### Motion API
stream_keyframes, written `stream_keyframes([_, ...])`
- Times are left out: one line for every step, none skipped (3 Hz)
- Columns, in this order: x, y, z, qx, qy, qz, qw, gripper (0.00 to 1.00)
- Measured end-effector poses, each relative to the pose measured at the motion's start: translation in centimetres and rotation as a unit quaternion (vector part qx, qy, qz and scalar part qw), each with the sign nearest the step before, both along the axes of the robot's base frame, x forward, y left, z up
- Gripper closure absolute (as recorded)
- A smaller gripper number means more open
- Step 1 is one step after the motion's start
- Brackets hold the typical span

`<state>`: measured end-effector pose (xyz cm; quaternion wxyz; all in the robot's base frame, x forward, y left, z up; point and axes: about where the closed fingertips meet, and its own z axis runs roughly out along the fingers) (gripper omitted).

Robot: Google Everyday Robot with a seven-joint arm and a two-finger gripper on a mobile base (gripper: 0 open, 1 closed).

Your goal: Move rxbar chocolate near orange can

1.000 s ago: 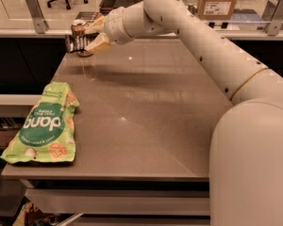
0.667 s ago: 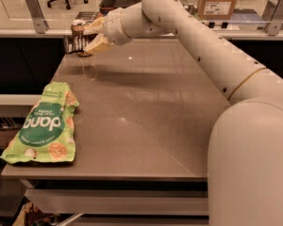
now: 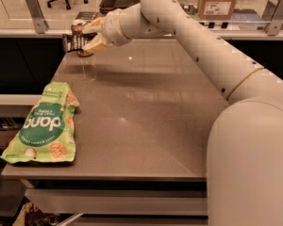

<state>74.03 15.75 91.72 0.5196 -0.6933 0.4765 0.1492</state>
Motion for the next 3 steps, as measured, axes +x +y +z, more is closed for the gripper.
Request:
stream_keyframes([-0.07,0.27,-0.16,0.000,0.001,0.002,1.0000,0.12])
stream_keyframes([-0.14,0.54,-0.31,0.000,0.002,0.004,1.0000,0.00])
stream_keyframes([-0.14,0.55,-0.31,0.000,0.002,0.004,1.0000,0.00])
